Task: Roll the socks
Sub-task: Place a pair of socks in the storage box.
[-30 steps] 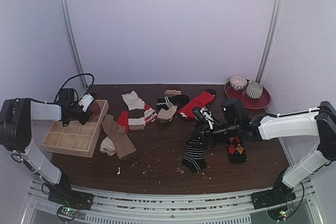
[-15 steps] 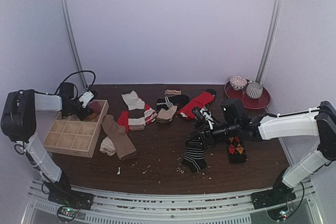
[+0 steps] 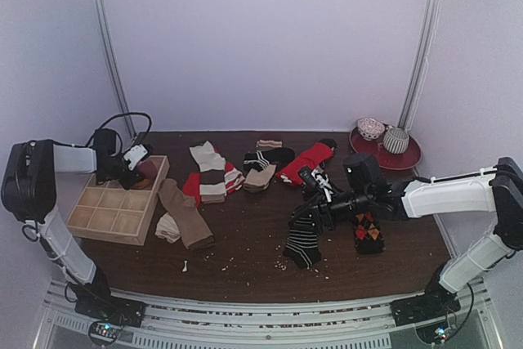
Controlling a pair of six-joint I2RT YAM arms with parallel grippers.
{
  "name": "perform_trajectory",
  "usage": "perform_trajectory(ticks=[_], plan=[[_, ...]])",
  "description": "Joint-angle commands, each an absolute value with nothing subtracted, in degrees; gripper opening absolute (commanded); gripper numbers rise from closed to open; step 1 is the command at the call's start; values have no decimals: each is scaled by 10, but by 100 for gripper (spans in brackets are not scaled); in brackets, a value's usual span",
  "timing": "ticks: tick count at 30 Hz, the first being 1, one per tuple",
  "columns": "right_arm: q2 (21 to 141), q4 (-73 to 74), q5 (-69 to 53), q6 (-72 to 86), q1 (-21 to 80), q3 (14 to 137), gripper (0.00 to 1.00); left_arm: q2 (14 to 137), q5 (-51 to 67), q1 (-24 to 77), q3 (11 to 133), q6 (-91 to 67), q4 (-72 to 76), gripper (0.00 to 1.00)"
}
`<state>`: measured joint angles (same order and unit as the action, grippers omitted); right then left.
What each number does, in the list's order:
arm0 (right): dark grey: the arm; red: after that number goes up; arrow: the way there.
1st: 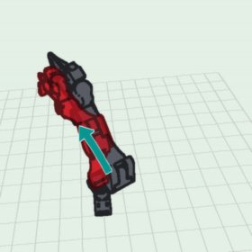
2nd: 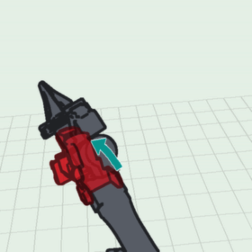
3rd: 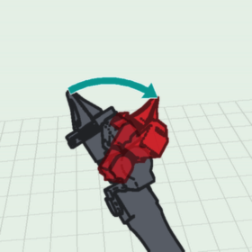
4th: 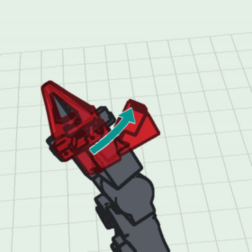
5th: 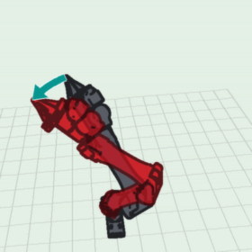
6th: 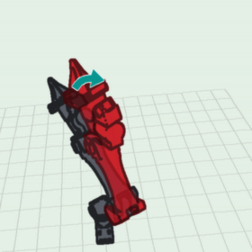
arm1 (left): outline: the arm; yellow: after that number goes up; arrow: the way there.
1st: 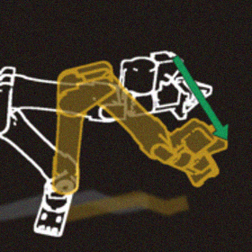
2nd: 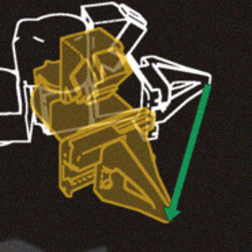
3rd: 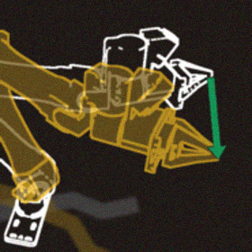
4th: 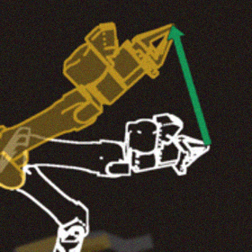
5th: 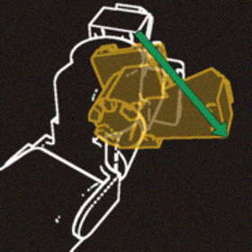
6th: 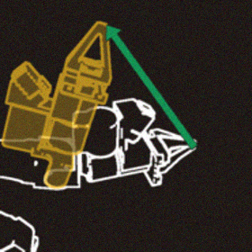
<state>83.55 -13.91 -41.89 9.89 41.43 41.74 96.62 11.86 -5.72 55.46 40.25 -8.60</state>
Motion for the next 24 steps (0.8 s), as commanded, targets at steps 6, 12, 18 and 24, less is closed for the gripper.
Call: perform_trajectory(ticks=[6,12,18,24], plan=[[831,-151,-439,107,413,416,63,1017,76,-37,597,398,-173,0],[827,-149,-437,104,413,415,63,1068,56,-18,620,391,-205,0],[824,-150,-439,107,413,415,63,1077,69,-17,616,392,-197,0],[815,-149,-436,105,413,413,63,1088,58,-12,619,374,-187,0]])
